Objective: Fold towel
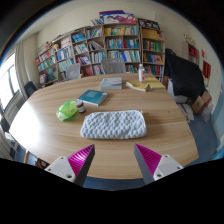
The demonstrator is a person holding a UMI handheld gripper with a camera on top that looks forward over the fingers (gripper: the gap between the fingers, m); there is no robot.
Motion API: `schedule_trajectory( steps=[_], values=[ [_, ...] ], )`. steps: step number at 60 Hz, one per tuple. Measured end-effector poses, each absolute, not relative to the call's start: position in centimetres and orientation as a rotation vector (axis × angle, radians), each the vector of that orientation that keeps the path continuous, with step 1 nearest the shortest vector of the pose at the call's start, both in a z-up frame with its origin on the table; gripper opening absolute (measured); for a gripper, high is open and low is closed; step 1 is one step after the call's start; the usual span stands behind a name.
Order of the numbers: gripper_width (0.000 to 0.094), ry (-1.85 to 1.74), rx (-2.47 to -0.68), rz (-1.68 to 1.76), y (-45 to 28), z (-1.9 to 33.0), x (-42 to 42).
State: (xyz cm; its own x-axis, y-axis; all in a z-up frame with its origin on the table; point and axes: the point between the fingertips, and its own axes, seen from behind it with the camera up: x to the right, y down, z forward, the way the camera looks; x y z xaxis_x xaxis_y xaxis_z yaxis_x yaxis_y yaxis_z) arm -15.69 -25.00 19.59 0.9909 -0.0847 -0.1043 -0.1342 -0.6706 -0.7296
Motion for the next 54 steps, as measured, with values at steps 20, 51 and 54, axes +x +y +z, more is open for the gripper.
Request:
schedule_trajectory(
  steps=[20, 51, 54],
  values=[
    [0.0809, -0.030, -2.322, 0.214, -16.8, 14.6, -25.0],
    [0.0426, -0.026, -2.579, -0.094, -4.1, -2.1, -30.7],
    [0.0338, -0.054, -2.550, -0.089, -3.6, -2.0, -30.8]
  ],
)
